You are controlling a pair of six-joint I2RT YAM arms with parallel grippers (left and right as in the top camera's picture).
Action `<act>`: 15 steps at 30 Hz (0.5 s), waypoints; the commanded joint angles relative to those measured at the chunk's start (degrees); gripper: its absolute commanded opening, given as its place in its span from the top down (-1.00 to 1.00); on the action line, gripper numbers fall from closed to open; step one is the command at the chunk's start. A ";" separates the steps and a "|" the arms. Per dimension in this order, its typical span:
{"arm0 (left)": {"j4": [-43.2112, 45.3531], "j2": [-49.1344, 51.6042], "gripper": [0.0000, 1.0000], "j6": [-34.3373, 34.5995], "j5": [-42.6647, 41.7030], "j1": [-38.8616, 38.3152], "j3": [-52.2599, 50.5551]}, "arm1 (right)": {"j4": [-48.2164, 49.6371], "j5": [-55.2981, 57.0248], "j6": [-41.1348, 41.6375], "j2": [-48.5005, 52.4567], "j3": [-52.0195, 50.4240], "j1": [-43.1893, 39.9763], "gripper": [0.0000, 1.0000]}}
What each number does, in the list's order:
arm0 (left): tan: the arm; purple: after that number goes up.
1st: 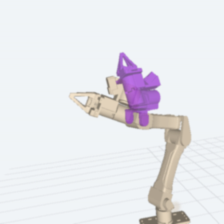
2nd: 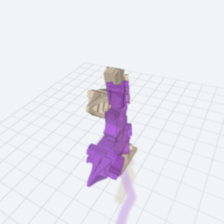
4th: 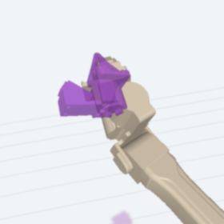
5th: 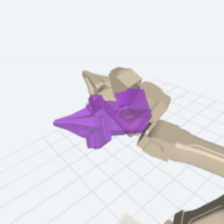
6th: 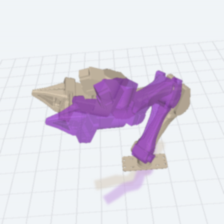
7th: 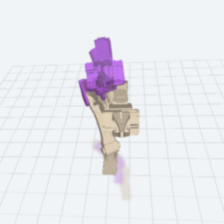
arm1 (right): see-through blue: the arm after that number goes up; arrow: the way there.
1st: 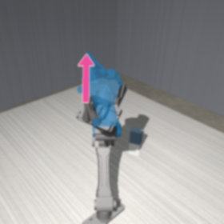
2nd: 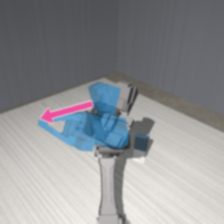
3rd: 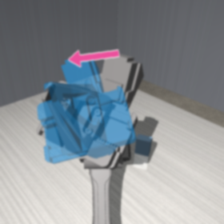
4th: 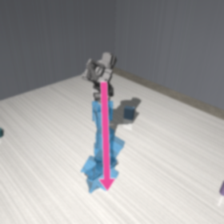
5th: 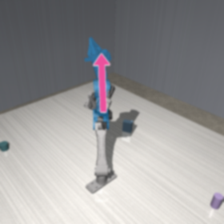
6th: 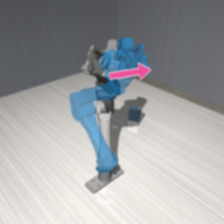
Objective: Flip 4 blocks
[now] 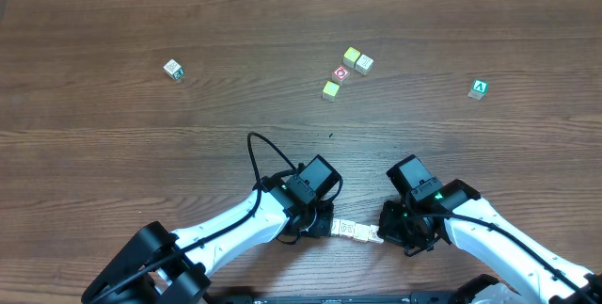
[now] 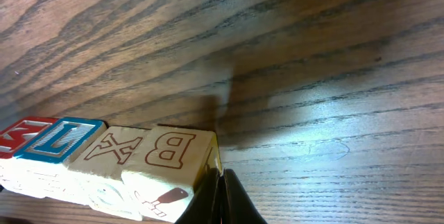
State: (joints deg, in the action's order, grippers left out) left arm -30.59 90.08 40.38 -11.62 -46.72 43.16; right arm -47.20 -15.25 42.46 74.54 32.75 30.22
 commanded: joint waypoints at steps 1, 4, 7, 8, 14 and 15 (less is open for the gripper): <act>0.46 0.57 0.92 -3.48 0.79 0.26 -0.15 | 0.66 -2.49 1.07 0.11 -0.20 0.59 0.92; 0.50 0.57 0.92 -5.46 2.03 0.26 -0.15 | 0.63 -2.93 1.53 0.11 -0.20 0.59 0.92; 0.46 0.57 0.92 -7.45 2.84 0.24 -0.15 | 0.44 -2.91 2.36 0.11 -0.20 0.59 0.92; 0.46 0.57 0.92 -8.37 2.84 0.26 -0.15 | 0.42 -2.95 2.47 0.11 -0.20 0.59 0.92; 0.39 0.57 0.92 -14.43 3.10 0.24 -0.15 | 0.37 -4.44 3.91 0.11 -0.20 0.59 0.92; 0.37 0.57 0.92 -15.28 3.17 0.24 -0.15 | 0.33 -4.59 4.11 0.11 -0.20 0.59 0.92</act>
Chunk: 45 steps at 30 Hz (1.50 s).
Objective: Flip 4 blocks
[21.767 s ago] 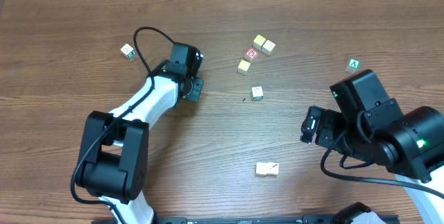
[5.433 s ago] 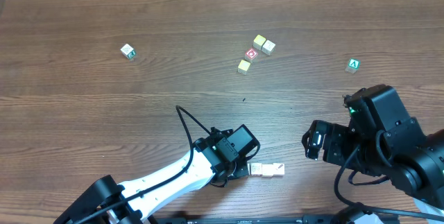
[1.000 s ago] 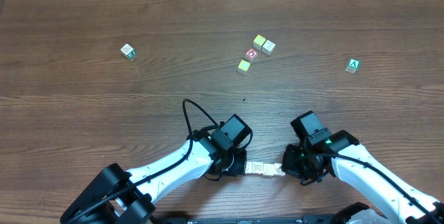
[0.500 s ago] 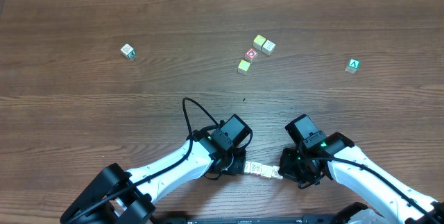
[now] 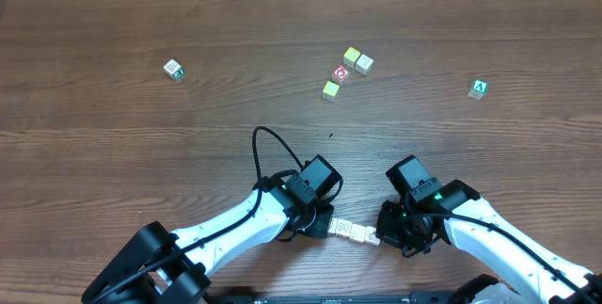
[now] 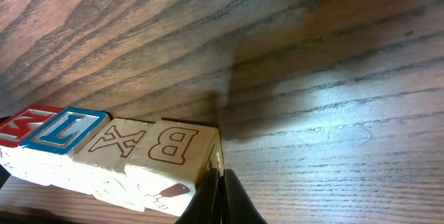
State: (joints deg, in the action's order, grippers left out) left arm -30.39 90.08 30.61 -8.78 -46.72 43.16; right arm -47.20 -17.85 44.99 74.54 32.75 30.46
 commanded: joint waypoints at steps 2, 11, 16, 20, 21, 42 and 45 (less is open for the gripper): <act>0.20 0.57 0.92 -7.15 0.42 0.24 -0.15 | 0.24 -2.01 2.23 0.11 -0.20 0.35 0.92; 0.20 0.57 0.92 -12.87 1.40 0.24 -0.15 | -0.07 -2.86 5.86 0.11 -0.20 0.39 0.92; 0.02 0.57 0.92 -13.55 4.02 0.24 -0.15 | -0.24 -3.13 6.36 0.11 -0.20 0.39 0.92; 0.04 0.57 0.92 -14.86 6.45 0.24 -0.15 | -0.55 -3.32 8.04 0.11 -0.20 0.46 0.92; 0.02 0.57 0.92 -15.08 7.06 0.24 -0.15 | -0.59 -3.32 8.04 0.11 -0.20 0.46 0.92; 0.24 0.57 0.92 -20.85 8.13 0.24 -0.15 | -0.11 -1.75 12.20 0.13 -0.20 6.25 0.92; 0.44 0.57 0.92 -21.88 8.13 0.24 -0.15 | 0.46 -1.77 12.33 0.11 -0.20 6.62 0.92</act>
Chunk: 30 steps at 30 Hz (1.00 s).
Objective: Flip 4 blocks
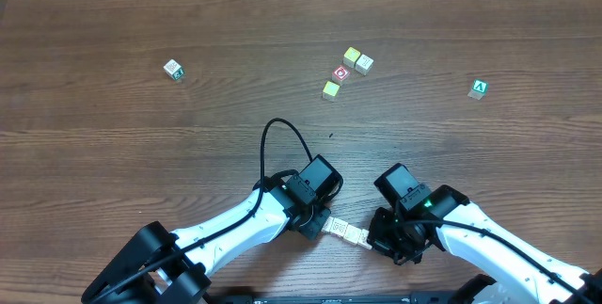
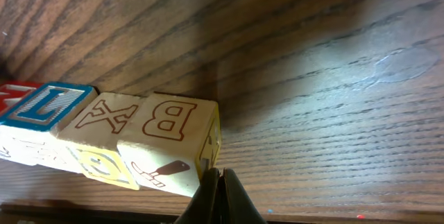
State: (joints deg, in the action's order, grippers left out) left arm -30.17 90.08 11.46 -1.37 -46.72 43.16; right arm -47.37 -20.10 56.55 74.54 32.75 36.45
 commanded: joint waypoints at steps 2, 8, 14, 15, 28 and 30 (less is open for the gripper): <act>0.31 0.57 0.92 -3.43 0.72 0.24 -0.15 | 0.68 0.48 0.76 0.13 -0.20 0.63 0.92; 0.28 0.57 0.93 -5.14 0.72 0.24 -0.15 | 0.94 0.48 0.72 0.13 -0.20 0.63 0.92; 0.68 0.57 0.92 -5.99 0.72 0.24 -0.15 | 1.27 0.48 0.74 0.13 -0.20 1.29 0.92; 0.66 0.57 0.92 -5.99 0.72 0.24 -0.15 | 1.51 0.48 0.74 0.13 -0.20 1.51 0.92; 2.40 0.57 0.92 -6.45 1.99 0.24 -0.15 | 2.08 0.22 1.81 0.13 -0.20 2.19 0.92; 2.64 0.57 0.92 -6.84 1.99 0.24 -0.15 | 2.10 -0.13 1.81 0.13 -0.20 2.19 0.92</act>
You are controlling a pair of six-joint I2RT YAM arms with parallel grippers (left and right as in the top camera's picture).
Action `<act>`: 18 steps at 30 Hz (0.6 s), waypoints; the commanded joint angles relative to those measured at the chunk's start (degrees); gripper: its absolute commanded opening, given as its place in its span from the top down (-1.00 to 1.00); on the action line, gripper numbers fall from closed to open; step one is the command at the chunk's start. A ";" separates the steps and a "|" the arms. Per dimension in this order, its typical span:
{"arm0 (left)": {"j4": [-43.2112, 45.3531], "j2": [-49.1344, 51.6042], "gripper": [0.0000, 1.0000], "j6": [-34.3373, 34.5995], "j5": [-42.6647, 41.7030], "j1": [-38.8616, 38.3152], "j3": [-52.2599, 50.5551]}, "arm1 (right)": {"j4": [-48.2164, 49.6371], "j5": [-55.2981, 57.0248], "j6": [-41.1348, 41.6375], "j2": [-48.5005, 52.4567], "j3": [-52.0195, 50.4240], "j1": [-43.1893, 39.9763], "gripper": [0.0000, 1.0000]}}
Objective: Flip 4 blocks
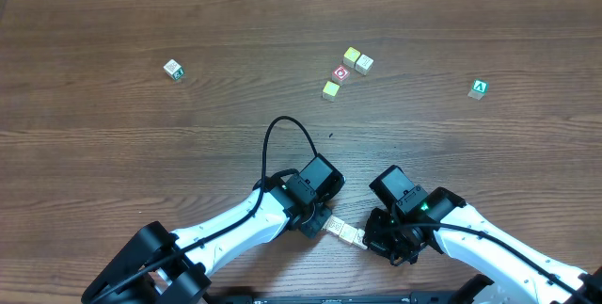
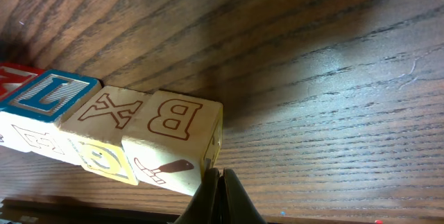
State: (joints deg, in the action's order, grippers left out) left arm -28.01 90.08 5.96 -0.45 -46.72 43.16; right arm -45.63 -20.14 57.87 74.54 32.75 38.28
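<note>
A row of four lettered blocks [image 1: 346,235] lies near the table's front edge between my two grippers. In the right wrist view they are a red block [image 2: 10,77], a blue-framed block [image 2: 48,96], an X block [image 2: 111,109] and a B block [image 2: 173,121]. The B block has a hammer picture on its near face. My right gripper [image 2: 217,180] is shut, with its tips pressed against the B block's right end. My left gripper [image 1: 324,221] sits at the row's left end. Its fingers are hidden under the wrist.
Loose blocks lie farther back: a white-green one [image 1: 172,69], a cluster of several [image 1: 348,69] and a green A block [image 1: 479,88]. A black cable [image 1: 277,144] loops above the left wrist. The table's front edge [image 1: 310,290] runs just behind the row.
My right gripper has shifted a little left toward the left wrist. The row sits more slanted between the grippers. Its near faces show more in the right wrist view.
The row lay level between both grippers, with my shut right gripper at the B block's end. Half a second later little had changed. Then both arms stood closer together and the row slanted down to the right. It is now squeezed tighter, with more of its side faces showing.
</note>
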 commanded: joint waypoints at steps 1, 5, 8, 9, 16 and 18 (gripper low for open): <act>0.48 0.57 0.92 -1.81 1.07 0.26 -0.15 | 0.35 -0.35 0.48 0.13 -0.20 0.35 0.92; 0.39 0.57 0.92 -2.62 1.05 0.24 -0.15 | 0.37 -0.46 0.50 0.13 -0.20 0.35 0.92; 0.07 0.57 0.92 -2.69 1.07 0.24 -0.15 | 0.35 -0.76 0.50 0.13 -0.20 0.35 0.92; -0.02 0.57 0.92 -2.84 1.07 0.24 -0.15 | 0.37 -0.79 0.52 0.13 -0.20 0.35 0.92; -0.26 0.57 0.92 -3.26 1.07 0.24 -0.15 | 0.37 -1.01 0.74 0.13 -0.31 0.35 0.92; -0.26 0.57 0.92 -3.50 1.09 0.24 -0.15 | 0.37 -0.98 0.90 0.13 -0.63 0.35 0.92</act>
State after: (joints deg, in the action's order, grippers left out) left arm -28.25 90.08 4.01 -0.14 -46.72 43.16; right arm -45.60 -20.75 58.28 74.54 32.75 38.28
